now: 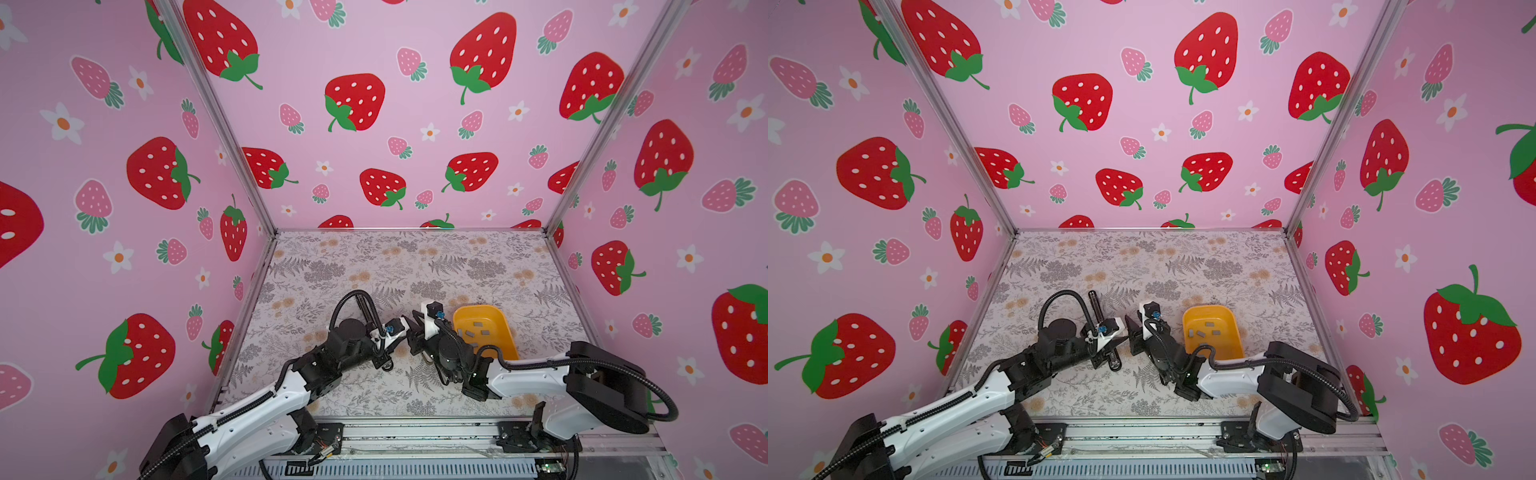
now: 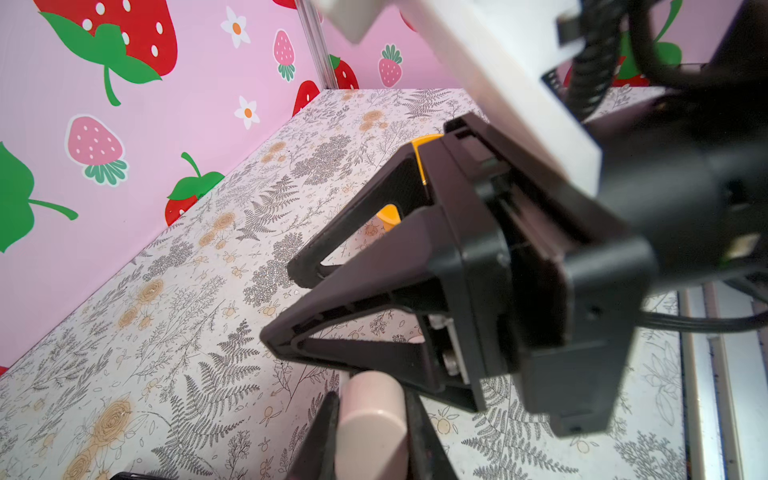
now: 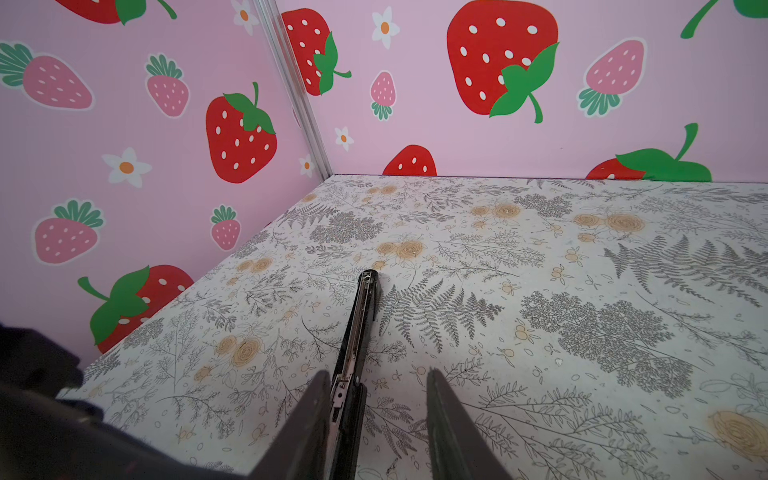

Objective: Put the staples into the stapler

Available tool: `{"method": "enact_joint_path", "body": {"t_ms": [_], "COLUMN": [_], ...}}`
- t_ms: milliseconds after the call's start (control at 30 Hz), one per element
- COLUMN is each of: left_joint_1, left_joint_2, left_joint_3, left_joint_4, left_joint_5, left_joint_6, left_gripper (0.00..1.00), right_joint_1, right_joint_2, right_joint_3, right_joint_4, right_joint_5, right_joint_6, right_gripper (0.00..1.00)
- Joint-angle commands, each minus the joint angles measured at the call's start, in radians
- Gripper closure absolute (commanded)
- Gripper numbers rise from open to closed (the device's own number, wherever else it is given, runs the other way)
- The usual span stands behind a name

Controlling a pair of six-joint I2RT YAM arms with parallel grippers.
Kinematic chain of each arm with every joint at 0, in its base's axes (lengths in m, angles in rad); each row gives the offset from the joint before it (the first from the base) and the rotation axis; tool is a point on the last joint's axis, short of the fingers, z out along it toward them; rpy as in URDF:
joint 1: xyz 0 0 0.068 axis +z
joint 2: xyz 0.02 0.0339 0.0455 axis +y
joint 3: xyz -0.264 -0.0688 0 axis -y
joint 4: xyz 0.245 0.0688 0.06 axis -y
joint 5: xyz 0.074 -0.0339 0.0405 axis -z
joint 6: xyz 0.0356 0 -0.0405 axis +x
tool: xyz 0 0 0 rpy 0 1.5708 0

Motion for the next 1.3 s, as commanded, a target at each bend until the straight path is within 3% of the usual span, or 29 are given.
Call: {"method": "enact_joint_path", "body": {"t_ms": [0, 633, 967, 1267], "left_joint_1": [-0.007, -0.008, 0.003, 0.024], "left_joint_2": [-0.043, -0.061, -0.09, -0.089], "left_joint_3": [0.052, 0.046, 0.027, 0.033], "left_joint_4": [0.135, 0.139, 0.174, 0.167], "left_joint_5": [0.055, 0.031, -0.063, -0.025], "left_joint_6": [0.006, 0.014, -0.02, -0.029], "left_gripper": [1.0, 1.0, 1.0, 1.0], "right_joint_1": [-0.005, -0.015, -0.037, -0.037], "right_joint_2": [0.047, 0.132, 0.168, 0.147], "right_joint_3": [0.008, 0.057, 0.033, 0.001], "right_joint_4": [-0.072, -0.068, -0.018, 0.029], "right_joint_5": [0.021, 0.0, -0.036, -0.047], "right_joint_6": [0.011, 0.017, 0.03, 0.018], "right_gripper": [0.61, 0.61, 0.61, 0.64]}}
